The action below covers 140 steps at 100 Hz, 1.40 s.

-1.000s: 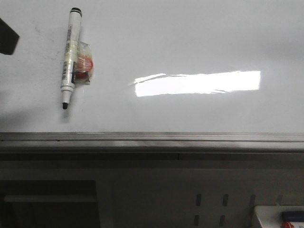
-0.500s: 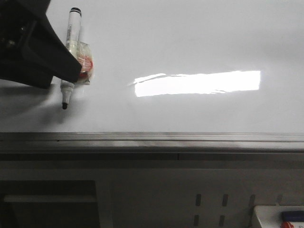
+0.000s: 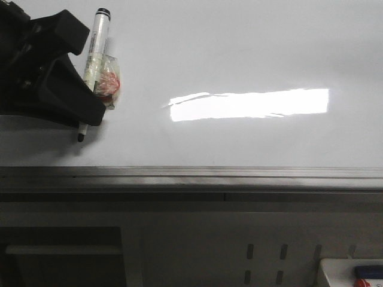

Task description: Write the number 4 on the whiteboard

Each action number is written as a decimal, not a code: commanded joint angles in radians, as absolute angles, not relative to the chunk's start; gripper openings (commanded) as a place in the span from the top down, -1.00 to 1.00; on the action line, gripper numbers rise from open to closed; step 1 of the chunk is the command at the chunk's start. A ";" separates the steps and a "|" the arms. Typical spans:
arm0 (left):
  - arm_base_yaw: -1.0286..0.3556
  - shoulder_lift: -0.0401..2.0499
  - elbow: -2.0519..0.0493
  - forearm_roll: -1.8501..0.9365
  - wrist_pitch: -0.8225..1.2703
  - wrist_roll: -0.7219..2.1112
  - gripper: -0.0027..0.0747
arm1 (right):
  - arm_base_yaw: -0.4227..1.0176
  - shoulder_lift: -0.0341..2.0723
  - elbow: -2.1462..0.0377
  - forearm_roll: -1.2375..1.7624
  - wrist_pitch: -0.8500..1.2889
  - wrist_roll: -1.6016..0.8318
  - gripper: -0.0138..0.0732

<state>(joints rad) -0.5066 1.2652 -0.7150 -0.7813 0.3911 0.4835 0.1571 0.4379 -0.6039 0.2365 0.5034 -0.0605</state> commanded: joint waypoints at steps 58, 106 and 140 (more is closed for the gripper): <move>-0.784 1.081 -0.822 -0.572 0.633 1.350 0.98 | 0.711 0.775 -0.763 0.522 0.581 -0.719 -0.23; -0.789 1.081 -0.822 -0.580 0.609 1.350 0.98 | 0.910 0.982 -0.794 0.525 0.317 -0.735 -0.43; -0.789 1.081 -0.822 -0.582 0.609 1.350 0.98 | 0.910 1.094 -0.819 0.603 0.277 -0.735 -0.41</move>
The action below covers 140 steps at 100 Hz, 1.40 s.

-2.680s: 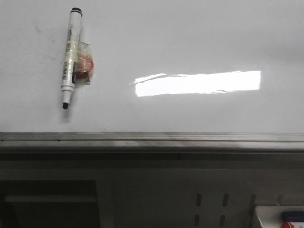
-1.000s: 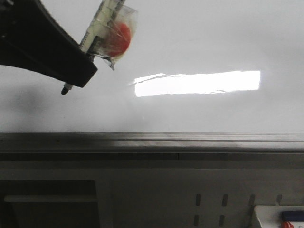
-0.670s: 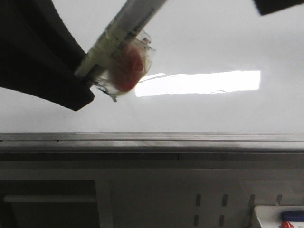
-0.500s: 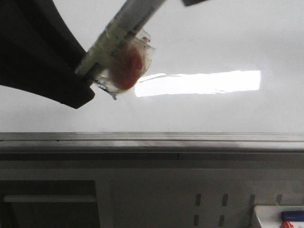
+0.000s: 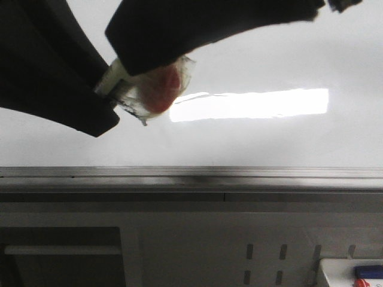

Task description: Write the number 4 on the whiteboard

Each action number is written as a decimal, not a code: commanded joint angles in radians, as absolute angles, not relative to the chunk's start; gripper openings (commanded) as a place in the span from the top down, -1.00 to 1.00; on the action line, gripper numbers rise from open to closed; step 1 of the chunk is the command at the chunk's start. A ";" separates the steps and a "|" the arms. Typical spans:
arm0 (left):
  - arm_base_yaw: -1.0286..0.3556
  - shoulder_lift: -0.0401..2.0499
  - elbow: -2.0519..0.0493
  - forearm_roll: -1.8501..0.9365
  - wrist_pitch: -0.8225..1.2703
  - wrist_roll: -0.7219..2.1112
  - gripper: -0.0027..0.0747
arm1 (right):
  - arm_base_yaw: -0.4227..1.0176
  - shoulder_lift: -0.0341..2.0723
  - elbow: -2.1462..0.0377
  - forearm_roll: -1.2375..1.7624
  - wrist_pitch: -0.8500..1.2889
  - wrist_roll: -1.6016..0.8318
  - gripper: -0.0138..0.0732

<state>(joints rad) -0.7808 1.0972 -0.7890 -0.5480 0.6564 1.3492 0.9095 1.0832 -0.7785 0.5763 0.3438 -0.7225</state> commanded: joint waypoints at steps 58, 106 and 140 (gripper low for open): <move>-0.789 1.081 -0.822 -0.593 0.609 1.350 0.98 | 0.910 1.139 -0.819 0.693 0.303 -0.735 0.47; -0.787 1.081 -0.822 -0.677 0.582 1.294 0.61 | 0.910 1.139 -0.819 0.697 0.323 -0.735 0.81; -0.781 1.039 -0.818 -0.691 0.572 1.206 -0.09 | 0.910 1.130 -0.815 0.674 0.318 -0.735 0.80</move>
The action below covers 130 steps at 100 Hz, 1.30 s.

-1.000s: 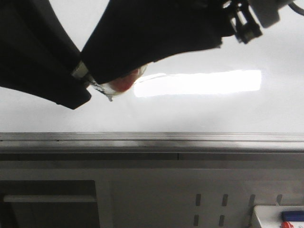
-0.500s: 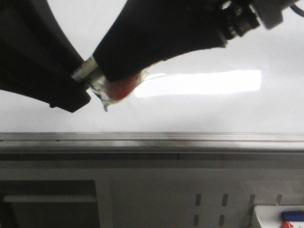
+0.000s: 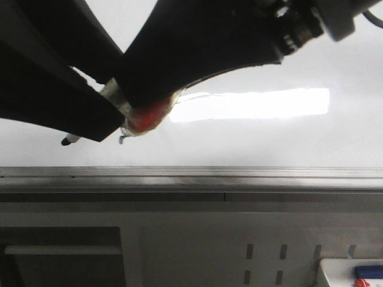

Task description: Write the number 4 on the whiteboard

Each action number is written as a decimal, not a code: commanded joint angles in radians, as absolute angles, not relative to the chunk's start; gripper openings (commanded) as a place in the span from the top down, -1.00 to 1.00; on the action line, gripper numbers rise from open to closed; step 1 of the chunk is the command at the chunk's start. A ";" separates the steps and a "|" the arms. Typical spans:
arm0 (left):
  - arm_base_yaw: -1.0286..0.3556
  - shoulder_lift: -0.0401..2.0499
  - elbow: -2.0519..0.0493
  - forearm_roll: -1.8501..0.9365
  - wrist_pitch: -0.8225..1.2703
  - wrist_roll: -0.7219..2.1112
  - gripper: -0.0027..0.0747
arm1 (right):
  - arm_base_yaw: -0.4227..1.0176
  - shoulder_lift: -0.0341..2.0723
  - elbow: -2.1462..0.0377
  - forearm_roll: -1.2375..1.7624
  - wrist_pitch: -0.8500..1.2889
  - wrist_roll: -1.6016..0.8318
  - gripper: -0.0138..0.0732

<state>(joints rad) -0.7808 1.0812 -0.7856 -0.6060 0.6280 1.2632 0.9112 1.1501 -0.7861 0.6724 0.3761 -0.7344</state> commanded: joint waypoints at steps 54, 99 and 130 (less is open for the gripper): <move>-0.541 0.621 -0.448 -1.074 0.336 1.079 -0.01 | 0.702 0.949 -0.634 0.665 0.232 -0.735 0.80; -0.532 0.566 -0.380 -1.141 0.297 1.079 0.62 | 0.695 0.951 -0.636 0.665 0.031 -0.735 0.80; -0.532 0.566 -0.380 -1.141 0.297 1.079 0.98 | 0.694 1.034 -0.714 0.665 -0.086 -0.735 0.81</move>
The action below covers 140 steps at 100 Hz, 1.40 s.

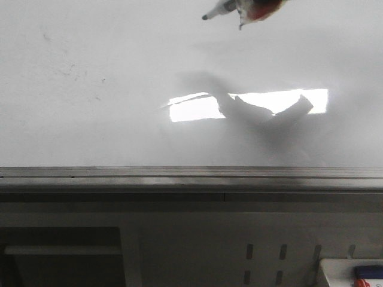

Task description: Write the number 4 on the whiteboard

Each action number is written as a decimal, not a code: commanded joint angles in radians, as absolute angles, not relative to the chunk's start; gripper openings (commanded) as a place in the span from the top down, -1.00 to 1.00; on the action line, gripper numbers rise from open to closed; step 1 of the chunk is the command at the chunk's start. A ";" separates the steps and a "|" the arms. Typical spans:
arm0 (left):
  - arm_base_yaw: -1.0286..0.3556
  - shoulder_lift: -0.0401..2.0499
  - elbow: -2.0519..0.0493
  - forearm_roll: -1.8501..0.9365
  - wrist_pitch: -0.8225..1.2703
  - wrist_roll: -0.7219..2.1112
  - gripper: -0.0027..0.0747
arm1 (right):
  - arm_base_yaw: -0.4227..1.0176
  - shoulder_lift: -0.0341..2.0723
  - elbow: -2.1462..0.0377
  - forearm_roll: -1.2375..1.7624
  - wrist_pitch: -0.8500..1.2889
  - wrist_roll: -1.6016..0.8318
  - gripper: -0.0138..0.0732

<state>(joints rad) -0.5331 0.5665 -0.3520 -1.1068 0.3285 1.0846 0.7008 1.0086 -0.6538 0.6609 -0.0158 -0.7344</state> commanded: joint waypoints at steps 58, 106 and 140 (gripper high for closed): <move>-0.532 0.564 -0.380 -1.190 0.329 1.079 0.98 | 0.647 1.207 -0.736 0.665 -0.087 -0.735 0.81; -0.532 0.564 -0.380 -1.190 0.329 1.079 0.98 | 0.685 1.261 -0.736 0.667 0.010 -0.735 0.81; -0.532 0.564 -0.380 -1.190 0.329 1.079 0.98 | 0.755 1.369 -0.736 0.703 -0.014 -0.735 0.81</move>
<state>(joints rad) -0.5331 0.5622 -0.3520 -1.1544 0.3487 1.0846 0.7722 1.3379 -0.7364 0.7047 0.0000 -0.7321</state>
